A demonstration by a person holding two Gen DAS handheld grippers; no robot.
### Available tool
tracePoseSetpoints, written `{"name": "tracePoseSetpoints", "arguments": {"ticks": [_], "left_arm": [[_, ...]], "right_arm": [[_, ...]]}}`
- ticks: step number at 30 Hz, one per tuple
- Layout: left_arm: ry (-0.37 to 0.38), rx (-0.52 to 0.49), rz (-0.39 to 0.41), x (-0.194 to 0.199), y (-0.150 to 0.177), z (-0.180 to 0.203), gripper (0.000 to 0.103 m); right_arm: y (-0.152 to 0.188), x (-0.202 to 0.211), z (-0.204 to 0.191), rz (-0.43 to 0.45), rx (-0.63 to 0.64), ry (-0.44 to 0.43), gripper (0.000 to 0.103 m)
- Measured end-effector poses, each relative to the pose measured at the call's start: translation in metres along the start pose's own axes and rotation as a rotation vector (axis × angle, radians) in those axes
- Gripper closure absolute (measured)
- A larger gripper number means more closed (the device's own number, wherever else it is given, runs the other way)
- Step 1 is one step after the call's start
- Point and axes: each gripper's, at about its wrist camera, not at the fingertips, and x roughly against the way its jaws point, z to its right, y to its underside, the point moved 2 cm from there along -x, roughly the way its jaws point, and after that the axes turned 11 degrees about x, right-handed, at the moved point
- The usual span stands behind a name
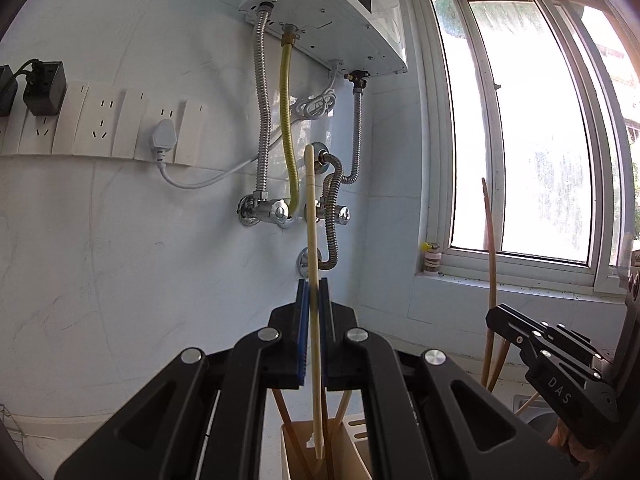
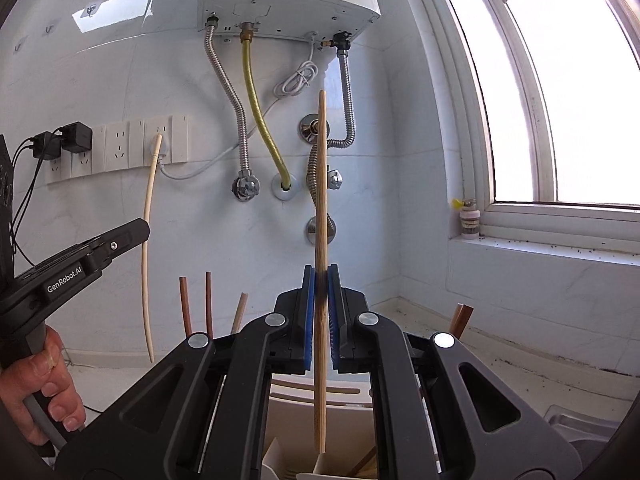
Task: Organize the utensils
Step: 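Lower both chopsticks upright into the cream holder slots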
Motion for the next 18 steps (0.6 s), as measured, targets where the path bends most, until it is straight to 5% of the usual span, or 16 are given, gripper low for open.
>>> {"name": "tracePoseSetpoints", "arguments": {"ticks": [18], "left_arm": [[-0.020,-0.047,0.003,-0.018,0.034,-0.006,0.099]], "right_arm": [[0.023,-0.009,-0.003,-0.006,0.032,0.049,0.097]]}}
